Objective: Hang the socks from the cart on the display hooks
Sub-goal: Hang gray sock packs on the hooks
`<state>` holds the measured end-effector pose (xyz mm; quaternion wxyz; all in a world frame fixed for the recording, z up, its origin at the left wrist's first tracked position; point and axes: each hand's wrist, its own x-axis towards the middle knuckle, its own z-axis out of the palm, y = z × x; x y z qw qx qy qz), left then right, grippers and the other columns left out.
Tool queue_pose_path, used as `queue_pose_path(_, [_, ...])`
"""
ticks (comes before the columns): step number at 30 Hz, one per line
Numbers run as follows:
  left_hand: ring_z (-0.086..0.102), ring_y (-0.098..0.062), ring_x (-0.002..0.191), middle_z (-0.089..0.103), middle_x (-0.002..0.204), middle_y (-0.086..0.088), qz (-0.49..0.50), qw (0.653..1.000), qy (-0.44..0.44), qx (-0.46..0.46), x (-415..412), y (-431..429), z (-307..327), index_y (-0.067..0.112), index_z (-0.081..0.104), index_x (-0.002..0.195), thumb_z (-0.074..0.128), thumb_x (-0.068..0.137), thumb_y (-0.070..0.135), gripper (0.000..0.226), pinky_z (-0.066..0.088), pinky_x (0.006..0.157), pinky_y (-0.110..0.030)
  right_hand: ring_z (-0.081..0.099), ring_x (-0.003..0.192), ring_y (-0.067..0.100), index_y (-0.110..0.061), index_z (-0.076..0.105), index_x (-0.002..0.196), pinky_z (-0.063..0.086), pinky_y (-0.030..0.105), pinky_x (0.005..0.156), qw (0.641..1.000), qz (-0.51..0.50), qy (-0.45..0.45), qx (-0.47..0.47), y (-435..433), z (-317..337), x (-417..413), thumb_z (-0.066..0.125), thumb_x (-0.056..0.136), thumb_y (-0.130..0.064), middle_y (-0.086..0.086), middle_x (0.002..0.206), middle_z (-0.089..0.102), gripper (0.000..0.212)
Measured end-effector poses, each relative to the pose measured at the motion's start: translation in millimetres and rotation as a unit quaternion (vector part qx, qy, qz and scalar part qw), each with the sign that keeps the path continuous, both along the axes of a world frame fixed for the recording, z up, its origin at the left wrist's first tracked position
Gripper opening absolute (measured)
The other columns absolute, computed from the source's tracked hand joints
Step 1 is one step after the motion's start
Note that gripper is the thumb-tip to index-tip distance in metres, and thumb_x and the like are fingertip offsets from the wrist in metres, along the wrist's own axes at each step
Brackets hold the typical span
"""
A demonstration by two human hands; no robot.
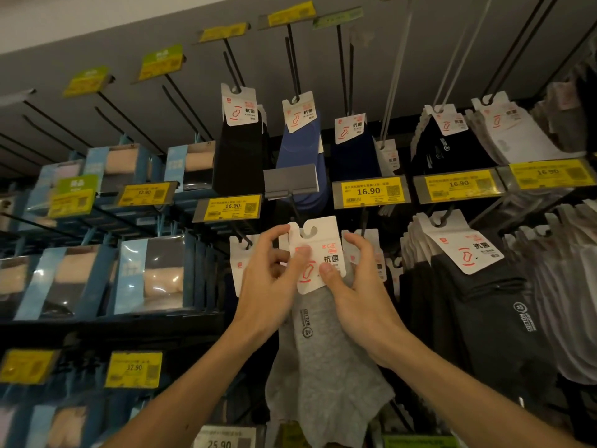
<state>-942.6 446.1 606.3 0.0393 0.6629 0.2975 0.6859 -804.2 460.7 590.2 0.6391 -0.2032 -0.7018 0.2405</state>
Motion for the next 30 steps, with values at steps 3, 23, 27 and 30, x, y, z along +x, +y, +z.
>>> queue_pose_path(3, [0.068,0.0,0.092,0.067,0.104,0.005,0.042,0.999,0.003,0.028,-5.1,2.4,1.8,0.028,0.048,0.135,0.069,0.091,0.02,0.049,0.056,0.07,-0.017,0.062,0.105,0.001,-0.047,0.029,0.136,0.056,0.022,0.084,0.999,-0.021,-0.013,0.024,3.1,6.1,-16.3,0.051,0.103,-0.027,-0.015,0.12,0.061,0.044])
queue_pose_path(23, [0.059,0.006,0.087,0.059,0.1,0.016,0.084,0.996,-0.015,0.022,-11.8,7.3,25.5,0.021,0.056,0.135,0.063,0.097,0.023,0.039,0.045,0.062,-0.002,0.06,0.111,0.011,-0.034,0.035,0.143,0.052,0.038,0.095,0.995,-0.082,-0.054,0.001,6.5,40.9,-25.9,0.052,0.102,-0.033,-0.019,0.106,0.058,0.044])
queue_pose_path(27, [0.06,0.003,0.089,0.059,0.103,0.014,0.083,0.996,-0.019,-0.013,-19.7,11.3,15.1,0.025,0.057,0.135,0.063,0.096,0.03,0.04,0.046,0.06,-0.003,0.06,0.106,0.006,-0.032,0.035,0.143,0.053,0.032,0.093,0.992,-0.086,-0.093,0.004,7.3,32.3,-23.7,0.054,0.102,-0.03,-0.017,0.113,0.062,0.046])
queue_pose_path(30, [0.059,0.0,0.098,0.06,0.113,0.009,0.089,0.996,-0.001,-0.009,-23.3,14.8,5.7,0.028,0.052,0.139,0.062,0.096,0.03,0.043,0.049,0.067,-0.005,0.059,0.103,0.005,-0.039,0.029,0.147,0.052,0.023,0.082,0.985,-0.118,-0.125,0.021,10.8,21.6,-21.5,0.059,0.099,-0.031,-0.016,0.112,0.061,0.057])
